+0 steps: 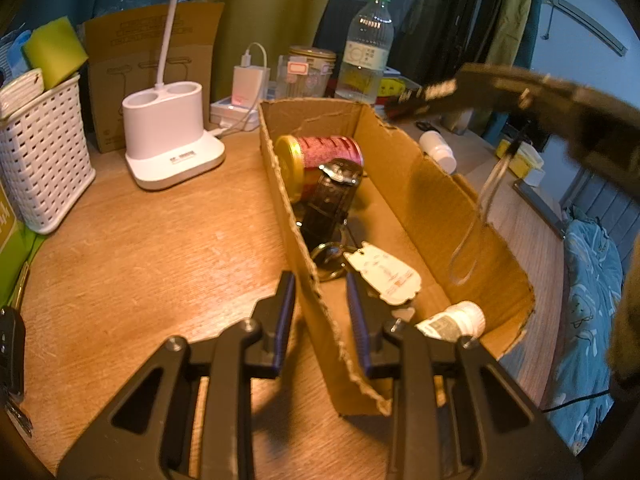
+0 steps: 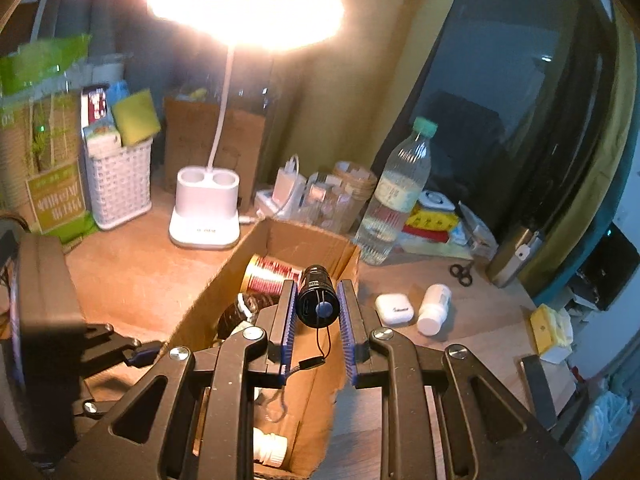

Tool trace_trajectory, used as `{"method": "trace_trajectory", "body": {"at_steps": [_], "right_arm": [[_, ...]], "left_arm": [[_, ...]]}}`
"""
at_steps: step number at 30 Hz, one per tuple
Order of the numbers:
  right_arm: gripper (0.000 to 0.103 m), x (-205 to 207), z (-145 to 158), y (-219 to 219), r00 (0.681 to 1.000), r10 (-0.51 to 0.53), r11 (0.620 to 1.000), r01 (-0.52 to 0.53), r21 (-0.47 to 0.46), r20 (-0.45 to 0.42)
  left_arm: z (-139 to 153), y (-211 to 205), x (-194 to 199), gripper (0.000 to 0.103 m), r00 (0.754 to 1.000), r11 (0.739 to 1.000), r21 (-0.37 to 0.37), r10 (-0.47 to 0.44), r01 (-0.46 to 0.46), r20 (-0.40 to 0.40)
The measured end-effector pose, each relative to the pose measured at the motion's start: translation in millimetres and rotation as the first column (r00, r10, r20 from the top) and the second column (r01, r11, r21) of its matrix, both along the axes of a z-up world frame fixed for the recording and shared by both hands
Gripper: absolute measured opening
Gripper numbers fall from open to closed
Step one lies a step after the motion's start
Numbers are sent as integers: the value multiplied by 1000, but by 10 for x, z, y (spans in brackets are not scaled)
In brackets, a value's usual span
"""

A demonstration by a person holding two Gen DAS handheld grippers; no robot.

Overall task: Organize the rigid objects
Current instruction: 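Lift the black flashlight with the right tool and carry it over the box, then open the right tool to drop the flashlight into the box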

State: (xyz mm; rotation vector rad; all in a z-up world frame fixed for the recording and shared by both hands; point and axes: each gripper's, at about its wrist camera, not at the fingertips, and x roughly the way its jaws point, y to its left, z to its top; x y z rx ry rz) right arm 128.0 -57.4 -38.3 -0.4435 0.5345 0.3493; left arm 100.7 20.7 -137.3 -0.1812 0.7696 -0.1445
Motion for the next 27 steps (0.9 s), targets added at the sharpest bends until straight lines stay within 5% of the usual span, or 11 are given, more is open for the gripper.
{"method": "trace_trajectory", "body": {"at_steps": [13,27], "right_arm": [[21,210,-545,113,993,-22,996,12,-90,-115],[21,227,-665,71,982,-10,995,-8,-97,-186]], "left_arm": [[0,1,1,28,1000,1000,0,0,0,0],[2,4,-1,28,1000,1000,0,0,0,0]]}}
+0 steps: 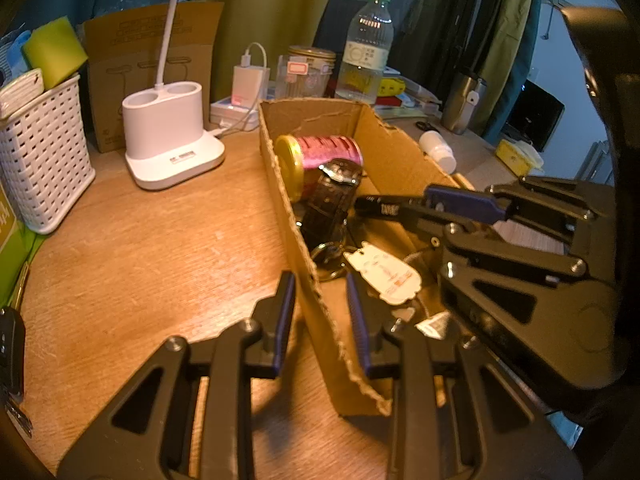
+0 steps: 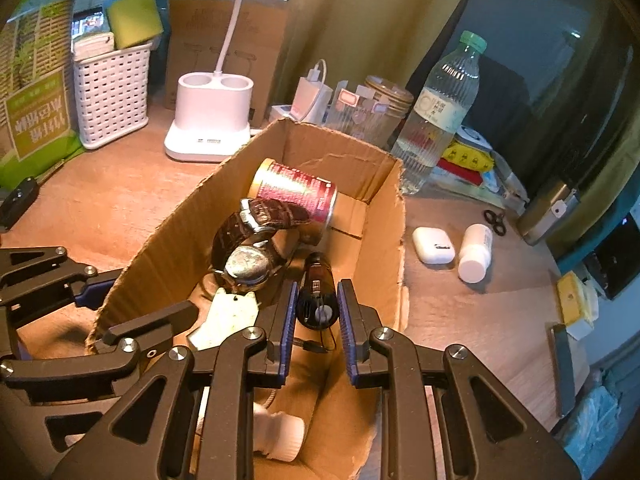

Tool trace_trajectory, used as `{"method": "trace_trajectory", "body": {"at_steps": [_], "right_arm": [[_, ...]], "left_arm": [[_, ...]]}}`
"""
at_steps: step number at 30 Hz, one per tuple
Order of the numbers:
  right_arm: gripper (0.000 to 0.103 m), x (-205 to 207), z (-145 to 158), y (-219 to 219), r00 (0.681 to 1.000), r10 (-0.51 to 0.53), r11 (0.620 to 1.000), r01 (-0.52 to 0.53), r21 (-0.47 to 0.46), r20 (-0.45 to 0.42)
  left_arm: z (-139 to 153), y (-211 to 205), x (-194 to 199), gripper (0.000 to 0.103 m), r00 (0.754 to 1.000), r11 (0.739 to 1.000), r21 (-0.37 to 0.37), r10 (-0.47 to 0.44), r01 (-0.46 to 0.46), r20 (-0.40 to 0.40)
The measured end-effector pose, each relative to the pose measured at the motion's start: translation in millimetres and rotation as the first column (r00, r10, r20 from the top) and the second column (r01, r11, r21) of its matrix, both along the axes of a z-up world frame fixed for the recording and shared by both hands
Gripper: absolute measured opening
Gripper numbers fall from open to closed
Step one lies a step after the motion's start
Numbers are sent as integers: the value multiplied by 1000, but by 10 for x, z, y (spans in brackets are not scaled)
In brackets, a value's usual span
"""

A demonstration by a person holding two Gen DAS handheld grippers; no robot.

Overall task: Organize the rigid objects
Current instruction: 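Open the right tool to drop the flashlight into the box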

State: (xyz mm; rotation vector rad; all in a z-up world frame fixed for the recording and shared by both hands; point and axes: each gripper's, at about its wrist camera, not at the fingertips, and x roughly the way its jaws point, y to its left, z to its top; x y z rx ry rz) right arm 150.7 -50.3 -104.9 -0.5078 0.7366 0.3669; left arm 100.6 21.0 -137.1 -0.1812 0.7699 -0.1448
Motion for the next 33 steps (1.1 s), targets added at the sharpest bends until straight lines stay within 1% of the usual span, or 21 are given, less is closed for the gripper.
{"method": "trace_trajectory", "body": {"at_steps": [4,10,18,26,29,30,31,33], "right_arm": [[22,-14,19,-5,1000,5,1000,-5,15,-15],[24,-45,50,-8,1000,15,1000,-15,24,-15],[29,-83,165,-59,1000,14,999,-14,49,0],[30,-84,266,-146,1000,-3,998,2,62,16],[35,-61,279,-225,1000,-24,997,22,69,18],[40,-55,285,-252,999,-31,997,30,73,20],[42,-44,296,-297,999,-42,996,41,80,21],[44,-29,308,-358,998,-60,994,58,88,24]], "left_arm": [[1,-3,-3,28,1000,1000,0,-2,2,1],[6,-8,-5,28,1000,1000,1,-2,2,0],[7,-8,-4,28,1000,1000,0,-2,2,0],[6,-6,-3,28,1000,1000,0,-2,2,0],[6,-5,-2,28,1000,1000,0,-2,2,0],[7,-6,-3,28,1000,1000,0,-2,2,0],[6,-5,-2,28,1000,1000,0,-2,2,0],[7,-6,-3,28,1000,1000,0,-2,2,0]]}}
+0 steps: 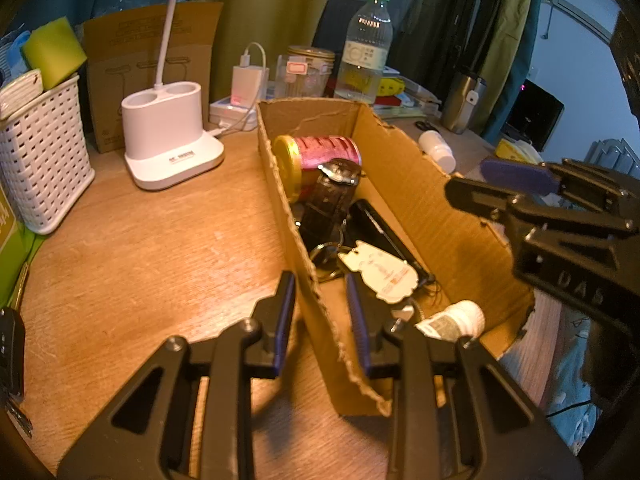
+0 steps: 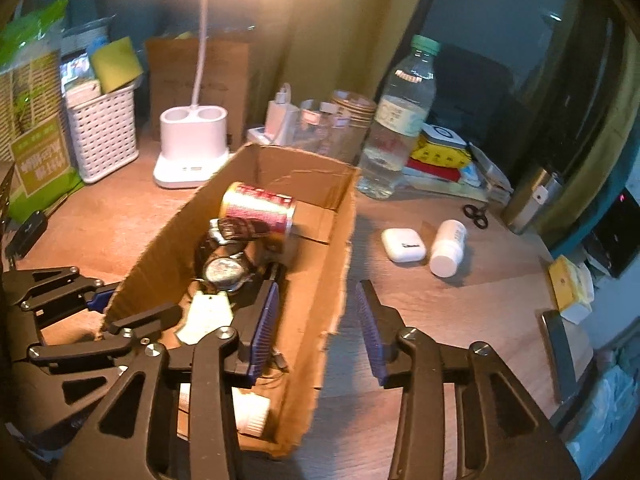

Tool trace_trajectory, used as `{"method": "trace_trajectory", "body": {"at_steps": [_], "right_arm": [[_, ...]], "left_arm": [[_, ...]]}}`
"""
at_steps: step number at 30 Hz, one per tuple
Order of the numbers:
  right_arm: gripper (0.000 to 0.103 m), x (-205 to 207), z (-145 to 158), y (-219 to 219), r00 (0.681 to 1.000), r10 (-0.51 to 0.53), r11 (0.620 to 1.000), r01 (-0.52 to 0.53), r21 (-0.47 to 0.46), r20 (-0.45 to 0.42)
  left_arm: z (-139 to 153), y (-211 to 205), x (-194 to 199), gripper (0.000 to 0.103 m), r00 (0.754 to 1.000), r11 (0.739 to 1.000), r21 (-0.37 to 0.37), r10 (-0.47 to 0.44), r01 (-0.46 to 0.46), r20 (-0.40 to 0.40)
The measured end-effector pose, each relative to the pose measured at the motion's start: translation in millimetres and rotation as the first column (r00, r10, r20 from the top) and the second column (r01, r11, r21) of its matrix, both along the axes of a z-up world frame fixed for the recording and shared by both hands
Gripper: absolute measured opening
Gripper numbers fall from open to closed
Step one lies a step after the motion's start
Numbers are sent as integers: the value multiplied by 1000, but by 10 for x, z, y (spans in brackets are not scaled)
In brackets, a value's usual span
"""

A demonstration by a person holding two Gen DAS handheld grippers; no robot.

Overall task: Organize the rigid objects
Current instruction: 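Open the right tool to drop the flashlight into the box, then move the right tool to the white pill bottle and close on it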

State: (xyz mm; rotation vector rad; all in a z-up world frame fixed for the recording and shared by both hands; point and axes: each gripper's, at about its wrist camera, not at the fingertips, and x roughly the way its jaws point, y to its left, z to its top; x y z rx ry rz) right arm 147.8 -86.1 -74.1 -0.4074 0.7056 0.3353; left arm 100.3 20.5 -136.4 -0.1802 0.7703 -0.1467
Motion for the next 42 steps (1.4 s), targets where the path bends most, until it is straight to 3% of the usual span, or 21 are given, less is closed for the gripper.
{"method": "trace_trajectory", "body": {"at_steps": [4,16,32,42], "right_arm": [[56,86,1,-164,999,-50,999,50,17,5],[56,482,-11,-738,980,-198,970,198,138,-12],[56,1120,-247,-1134,953,-293,931,302,204,-73],[56,1492,-395,-1234,945,-297,915,323,239,-139]], "left_arm": [[0,1,1,28,1000,1000,0,0,0,0],[0,2,2,28,1000,1000,0,0,0,0],[0,4,3,28,1000,1000,-1,0,0,0],[1,4,3,28,1000,1000,0,0,0,0]]}}
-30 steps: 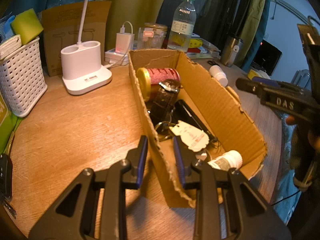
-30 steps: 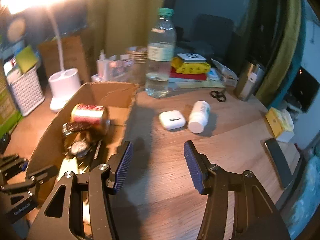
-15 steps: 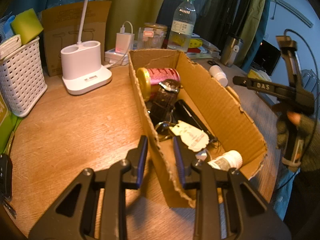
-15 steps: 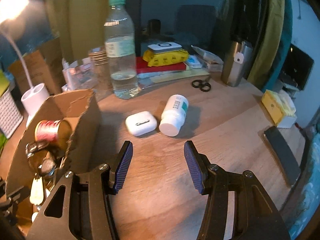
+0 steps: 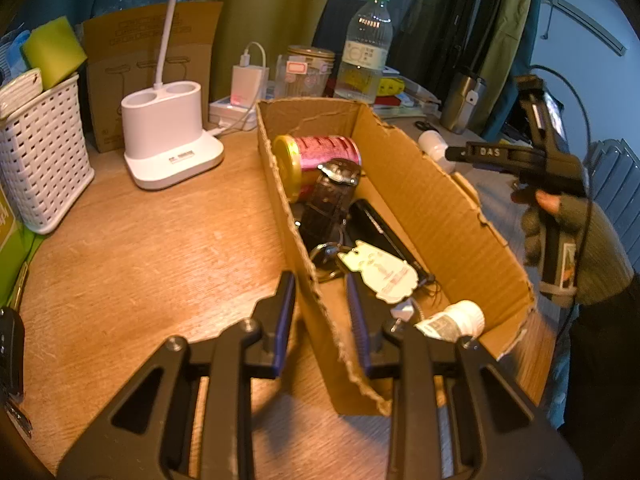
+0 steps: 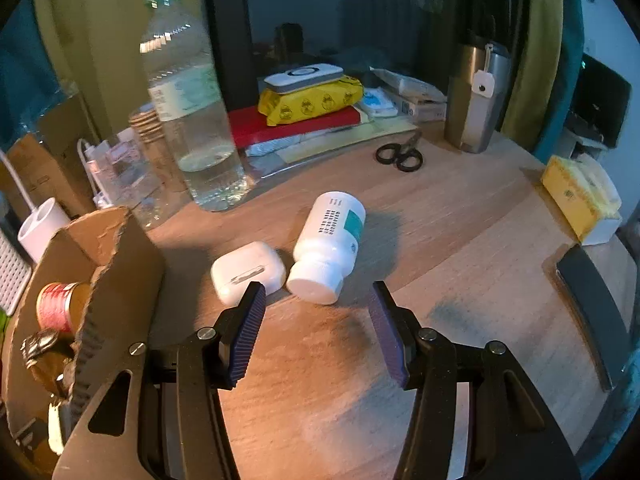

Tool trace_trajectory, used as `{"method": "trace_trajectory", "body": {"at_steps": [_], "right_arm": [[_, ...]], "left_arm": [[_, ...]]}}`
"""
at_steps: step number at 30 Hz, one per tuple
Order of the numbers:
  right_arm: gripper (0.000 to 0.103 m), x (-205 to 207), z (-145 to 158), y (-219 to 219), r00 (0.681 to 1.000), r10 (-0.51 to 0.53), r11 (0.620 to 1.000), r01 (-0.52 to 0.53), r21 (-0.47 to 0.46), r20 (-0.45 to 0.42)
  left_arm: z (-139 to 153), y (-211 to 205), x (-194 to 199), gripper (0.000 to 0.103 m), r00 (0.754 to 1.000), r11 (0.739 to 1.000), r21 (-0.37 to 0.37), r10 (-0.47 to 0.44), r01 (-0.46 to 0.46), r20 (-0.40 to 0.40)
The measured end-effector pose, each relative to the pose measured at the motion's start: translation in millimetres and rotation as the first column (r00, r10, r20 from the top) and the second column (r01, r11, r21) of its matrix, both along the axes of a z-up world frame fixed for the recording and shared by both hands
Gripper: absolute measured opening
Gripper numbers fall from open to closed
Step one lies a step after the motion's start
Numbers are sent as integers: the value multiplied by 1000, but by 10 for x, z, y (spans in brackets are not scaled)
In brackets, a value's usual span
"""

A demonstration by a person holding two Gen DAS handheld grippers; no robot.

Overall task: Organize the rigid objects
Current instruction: 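Move the right tool to the white pill bottle and close on it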

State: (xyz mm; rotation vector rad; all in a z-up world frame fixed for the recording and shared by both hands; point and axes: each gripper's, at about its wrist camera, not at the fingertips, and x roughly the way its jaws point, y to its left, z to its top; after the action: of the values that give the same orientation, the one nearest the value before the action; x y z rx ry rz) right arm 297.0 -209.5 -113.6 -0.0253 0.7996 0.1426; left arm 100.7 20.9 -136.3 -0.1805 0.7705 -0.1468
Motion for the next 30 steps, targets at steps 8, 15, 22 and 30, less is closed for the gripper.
{"method": "trace_trajectory", "body": {"at_steps": [8,15,22,30], "right_arm": [[56,213,9,-71,998,-54,998,54,10,11],[56,408,-40,-85,998,-66,997,66,41,-7],[56,565,-106,-103,996,-88,994,90,67,-32],[56,701,-181,-151,991,-120,991,123,45,-65]], "left_arm": [[2,1,0,28,1000,1000,-1,0,0,0],[0,2,1,28,1000,1000,0,0,0,0],[-1,3,2,28,1000,1000,-1,0,0,0],[0,4,3,28,1000,1000,-1,0,0,0]]}}
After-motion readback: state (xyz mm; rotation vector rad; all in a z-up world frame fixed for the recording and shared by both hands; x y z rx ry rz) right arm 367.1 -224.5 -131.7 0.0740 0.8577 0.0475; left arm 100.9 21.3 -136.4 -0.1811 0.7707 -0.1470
